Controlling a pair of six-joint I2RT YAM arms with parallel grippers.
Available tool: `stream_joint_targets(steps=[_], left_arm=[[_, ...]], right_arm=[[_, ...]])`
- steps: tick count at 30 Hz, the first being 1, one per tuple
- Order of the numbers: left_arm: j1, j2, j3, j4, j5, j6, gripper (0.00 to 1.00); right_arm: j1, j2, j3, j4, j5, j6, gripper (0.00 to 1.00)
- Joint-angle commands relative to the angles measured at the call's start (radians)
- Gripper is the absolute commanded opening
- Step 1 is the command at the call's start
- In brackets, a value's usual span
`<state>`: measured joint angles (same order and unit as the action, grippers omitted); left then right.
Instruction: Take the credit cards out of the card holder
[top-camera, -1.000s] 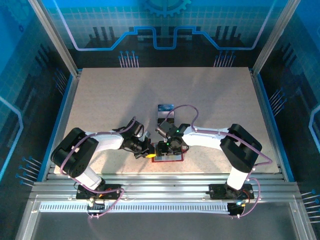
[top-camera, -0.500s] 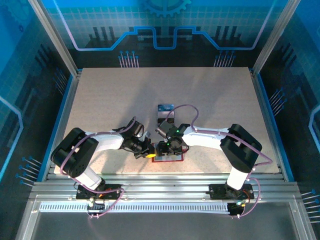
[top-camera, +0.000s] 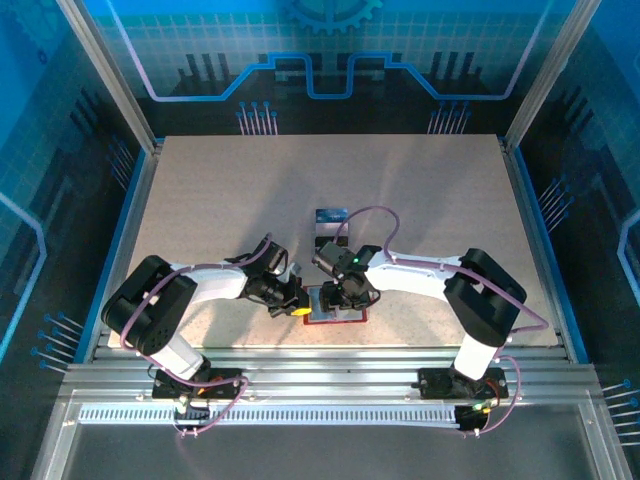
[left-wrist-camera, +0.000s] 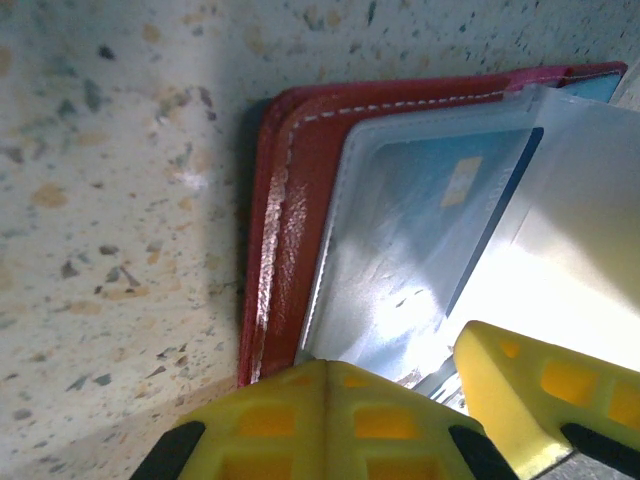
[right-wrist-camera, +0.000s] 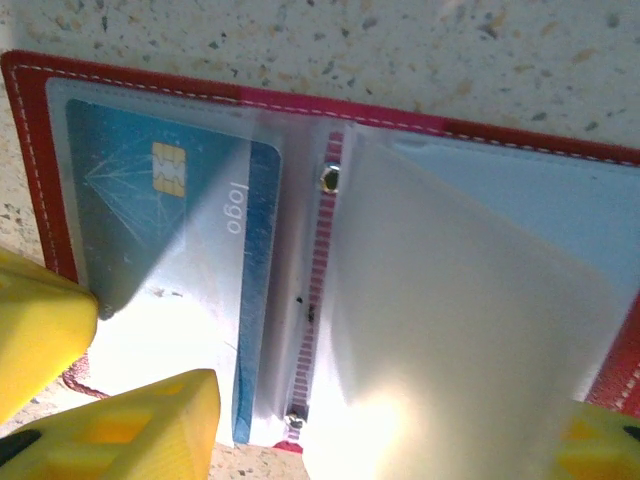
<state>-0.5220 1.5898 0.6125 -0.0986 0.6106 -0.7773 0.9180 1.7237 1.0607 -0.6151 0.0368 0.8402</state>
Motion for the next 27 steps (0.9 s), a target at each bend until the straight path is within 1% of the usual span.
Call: stream_joint_targets(steps=[1,22,24,27], left_arm=[[-0.005,0.005,-0.013,-0.035,-0.033,0.006,0.01],[-0.006,-0.068,0.055,-0.078,-0.013,-0.014,0.03],[-0.008,-0.074,0.063,-0.079,-0.007,-0.018,0.03],[-0.018,-0.076,0.081,-0.087,-0.002,-0.015,0.04]], right_arm=[[0.004,-0.043,0.014,-0.049,0.036,-0.004,0.59],[-0.099,-0.206,-0.114,-0.08,0.06,-0.029,0.53],[-0.107,-0.223,-0.119,-0.081,0.06,-0.03,0.51],[-0.11,-0.248,-0.119,-0.072,0.042,-0.03,0.46]])
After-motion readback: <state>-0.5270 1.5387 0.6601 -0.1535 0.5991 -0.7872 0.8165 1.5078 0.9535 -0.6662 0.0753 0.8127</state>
